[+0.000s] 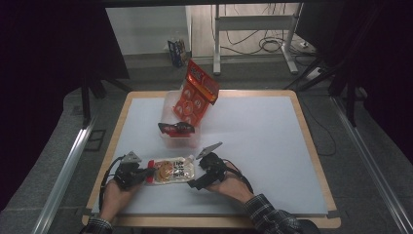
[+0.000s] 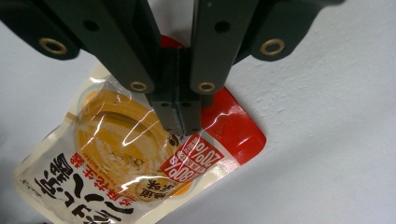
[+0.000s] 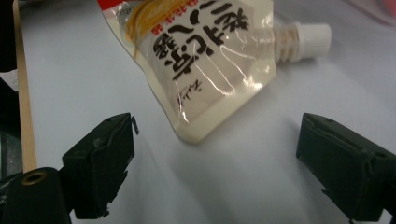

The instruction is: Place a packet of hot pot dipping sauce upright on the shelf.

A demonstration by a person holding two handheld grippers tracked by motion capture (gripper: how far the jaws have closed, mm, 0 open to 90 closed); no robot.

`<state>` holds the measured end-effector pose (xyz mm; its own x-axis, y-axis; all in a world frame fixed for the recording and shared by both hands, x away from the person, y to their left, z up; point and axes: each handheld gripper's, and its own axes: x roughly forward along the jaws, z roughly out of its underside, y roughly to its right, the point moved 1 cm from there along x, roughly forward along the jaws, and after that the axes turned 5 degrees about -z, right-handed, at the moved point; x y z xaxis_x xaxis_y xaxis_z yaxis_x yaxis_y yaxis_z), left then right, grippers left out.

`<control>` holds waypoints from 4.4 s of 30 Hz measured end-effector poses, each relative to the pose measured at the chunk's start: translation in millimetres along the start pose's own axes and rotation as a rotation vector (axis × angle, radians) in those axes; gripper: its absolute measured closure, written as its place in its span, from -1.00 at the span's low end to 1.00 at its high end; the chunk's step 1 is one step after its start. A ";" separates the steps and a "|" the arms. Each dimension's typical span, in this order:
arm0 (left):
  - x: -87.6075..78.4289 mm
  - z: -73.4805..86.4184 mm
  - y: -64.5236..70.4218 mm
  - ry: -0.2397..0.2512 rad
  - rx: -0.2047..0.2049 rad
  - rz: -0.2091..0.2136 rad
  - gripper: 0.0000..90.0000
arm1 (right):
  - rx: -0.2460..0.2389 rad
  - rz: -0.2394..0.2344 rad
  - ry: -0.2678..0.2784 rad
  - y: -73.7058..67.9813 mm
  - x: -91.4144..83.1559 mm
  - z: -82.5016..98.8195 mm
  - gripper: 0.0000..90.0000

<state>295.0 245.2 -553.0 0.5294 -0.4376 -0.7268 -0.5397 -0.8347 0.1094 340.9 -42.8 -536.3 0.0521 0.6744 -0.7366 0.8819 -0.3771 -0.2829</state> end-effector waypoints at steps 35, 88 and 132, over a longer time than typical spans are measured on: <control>-0.3 0.1 0.0 -0.004 -0.014 0.001 1.00 | 0.049 0.039 0.048 16.3 24.0 -32.2 -0.68; 25.8 -37.2 -0.9 0.014 0.078 -0.108 1.00 | -0.002 0.051 0.015 -2.9 -26.7 5.6 -0.57; 7.0 -15.4 18.6 -0.070 0.067 -0.035 1.00 | 0.044 -0.091 0.023 -14.9 15.8 -11.1 -0.54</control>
<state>298.7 221.4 -545.6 0.5024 -0.3823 -0.7755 -0.5654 -0.8238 0.0398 333.8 -19.5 -536.9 -0.0163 0.7215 -0.6923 0.8619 -0.3408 -0.3755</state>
